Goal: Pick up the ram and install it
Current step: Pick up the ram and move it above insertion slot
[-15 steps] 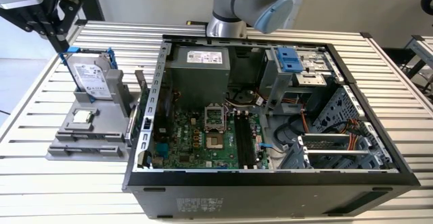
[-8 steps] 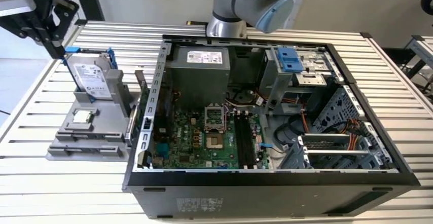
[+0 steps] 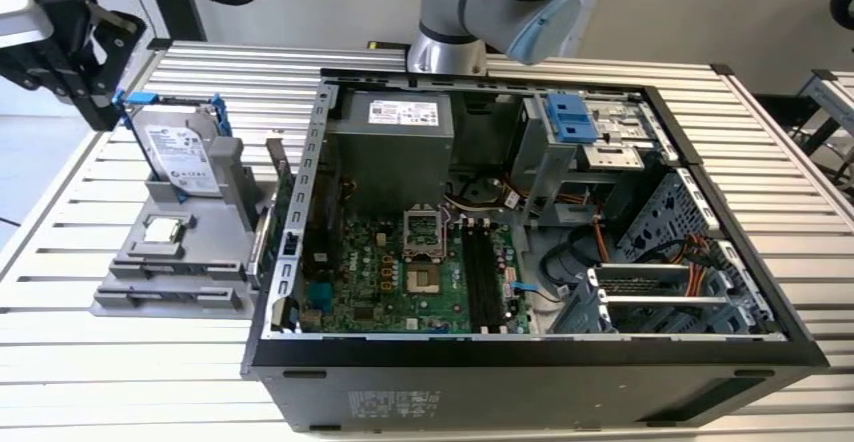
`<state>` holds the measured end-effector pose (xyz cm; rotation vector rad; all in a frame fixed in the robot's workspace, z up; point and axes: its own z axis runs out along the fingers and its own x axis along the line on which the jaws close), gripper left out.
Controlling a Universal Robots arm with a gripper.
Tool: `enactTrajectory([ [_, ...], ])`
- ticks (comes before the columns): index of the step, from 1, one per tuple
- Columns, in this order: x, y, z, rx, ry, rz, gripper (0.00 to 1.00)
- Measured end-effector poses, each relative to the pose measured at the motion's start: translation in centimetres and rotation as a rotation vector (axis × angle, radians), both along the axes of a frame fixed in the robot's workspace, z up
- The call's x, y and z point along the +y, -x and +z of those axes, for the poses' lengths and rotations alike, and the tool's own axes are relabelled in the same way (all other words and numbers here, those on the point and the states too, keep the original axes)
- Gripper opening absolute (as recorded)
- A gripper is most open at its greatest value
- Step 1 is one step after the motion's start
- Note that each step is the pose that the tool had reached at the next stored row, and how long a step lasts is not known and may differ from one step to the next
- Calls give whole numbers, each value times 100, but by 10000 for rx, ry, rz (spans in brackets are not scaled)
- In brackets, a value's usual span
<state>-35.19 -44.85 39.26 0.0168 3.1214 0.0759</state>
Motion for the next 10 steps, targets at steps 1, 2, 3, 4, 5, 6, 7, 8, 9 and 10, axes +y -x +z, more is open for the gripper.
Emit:
enactTrajectory([
  [1, -24, 1, 0, 0, 0, -1, 0],
  [2, -47, 1, 0, 0, 0, -1, 0],
  [3, -70, 2, 0, 0, -1, -1, 0],
  [4, -93, 2, 0, 0, 0, -1, 0],
  [5, -116, 2, 0, 0, 0, -1, 0],
  [6, -138, 3, 0, 0, 0, -1, 0],
  [7, -159, 3, 0, 0, 0, -1, 0],
  [8, -179, 4, 0, 0, 0, 0, 0],
  [9, -200, 4, 0, 0, 0, 0, 0],
  [10, -220, 4, -1, 0, 0, 0, 0],
])
